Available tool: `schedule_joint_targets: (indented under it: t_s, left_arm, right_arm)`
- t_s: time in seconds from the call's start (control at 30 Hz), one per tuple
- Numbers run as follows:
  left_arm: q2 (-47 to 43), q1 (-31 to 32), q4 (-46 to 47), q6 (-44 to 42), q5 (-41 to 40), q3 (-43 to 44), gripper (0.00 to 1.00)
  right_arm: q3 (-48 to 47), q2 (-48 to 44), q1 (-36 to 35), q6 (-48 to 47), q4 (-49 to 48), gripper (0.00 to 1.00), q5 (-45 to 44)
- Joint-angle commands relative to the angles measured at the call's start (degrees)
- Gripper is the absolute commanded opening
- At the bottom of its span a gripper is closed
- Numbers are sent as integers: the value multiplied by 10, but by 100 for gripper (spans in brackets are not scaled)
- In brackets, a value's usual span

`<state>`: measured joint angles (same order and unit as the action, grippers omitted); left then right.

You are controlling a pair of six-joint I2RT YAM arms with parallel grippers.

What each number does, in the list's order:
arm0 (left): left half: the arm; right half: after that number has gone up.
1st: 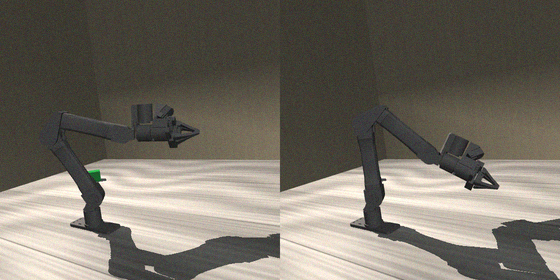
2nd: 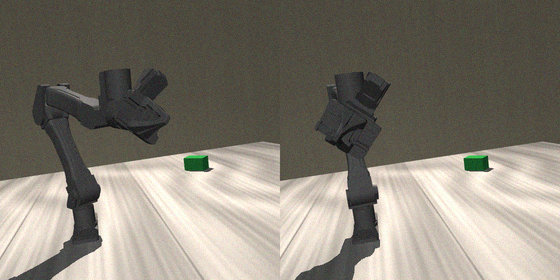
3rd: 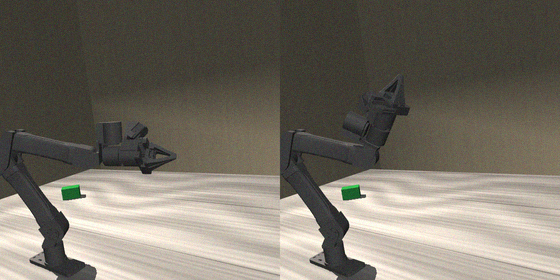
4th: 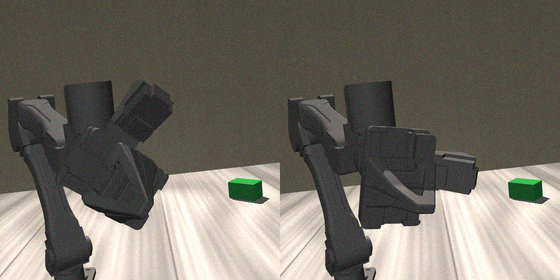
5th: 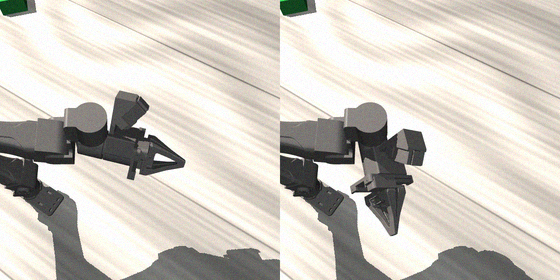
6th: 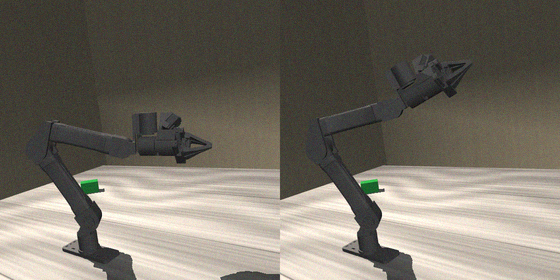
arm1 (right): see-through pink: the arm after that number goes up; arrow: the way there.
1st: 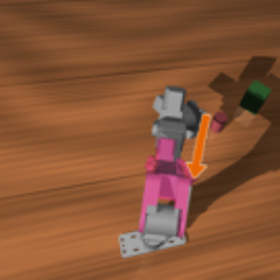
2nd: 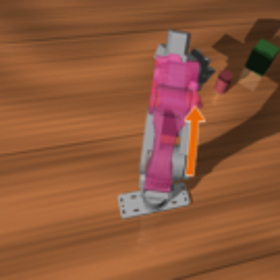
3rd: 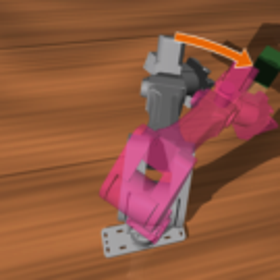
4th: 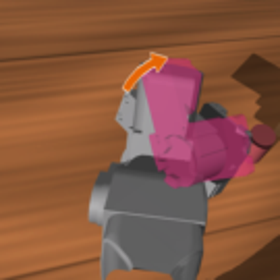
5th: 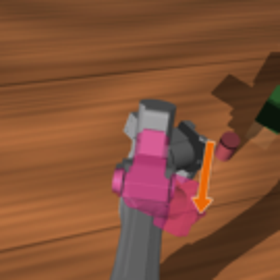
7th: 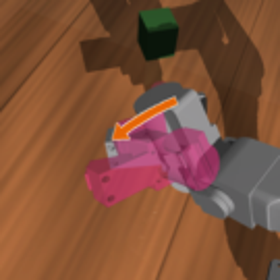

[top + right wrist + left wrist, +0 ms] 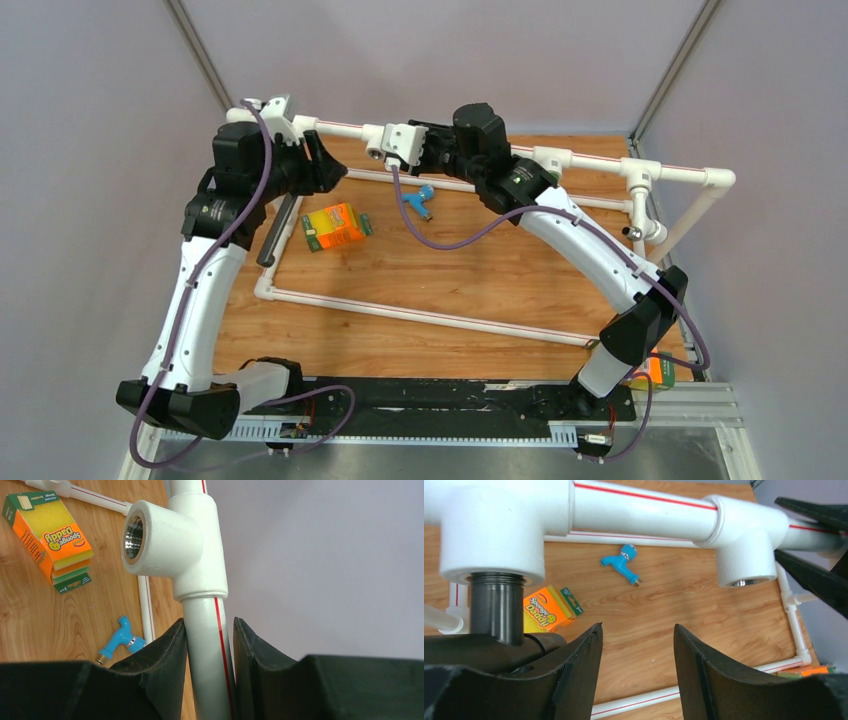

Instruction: Install the water faucets

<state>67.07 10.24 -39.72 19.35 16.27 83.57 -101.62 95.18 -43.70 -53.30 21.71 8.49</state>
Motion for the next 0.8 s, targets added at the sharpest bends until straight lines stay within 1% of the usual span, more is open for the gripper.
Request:
schedule_joint_targets:
  t_s: [0.0,0.03,0.07,0.1,0.13,0.17,0.2,0.3,0.4,0.47,0.5,0.63,0.77]
  left_arm:
    - [-22,-10,25,47,-14,74,63]
    - [-22,-11,13,50,-18,90,64]
    - [-20,-10,3,52,-33,129,67]
    - [-19,-11,-23,53,-59,147,68]
    - [-15,-17,-45,53,-69,183,69]
    - [-14,-23,-54,53,-77,197,71]
    - [-9,-46,-77,55,-77,227,72]
    - [-11,-91,-99,58,-86,252,76]
    - [-25,-128,-99,46,-95,224,78]
    - [-28,-139,-92,37,-84,198,78]
    - [-30,-139,-86,32,-63,187,78]
    - [-46,-142,-22,17,-9,96,76]
    - [-43,-153,8,0,31,60,75]
  right_arm:
    - [25,39,-18,75,94,0,59]
    - [27,39,-17,75,94,0,59]
    - [27,39,-17,75,94,0,59]
    - [28,38,-17,75,94,0,59]
    - [30,36,-18,75,94,0,58]
    - [31,36,-18,74,94,0,58]
    - [32,34,-17,74,94,0,57]
    - [34,33,-17,73,94,0,57]
    - [35,33,-17,72,94,0,58]
    - [34,33,-18,72,94,0,58]
    - [33,33,-18,72,94,0,59]
    - [32,33,-17,72,94,0,62]
    - [33,32,-18,72,94,0,61]
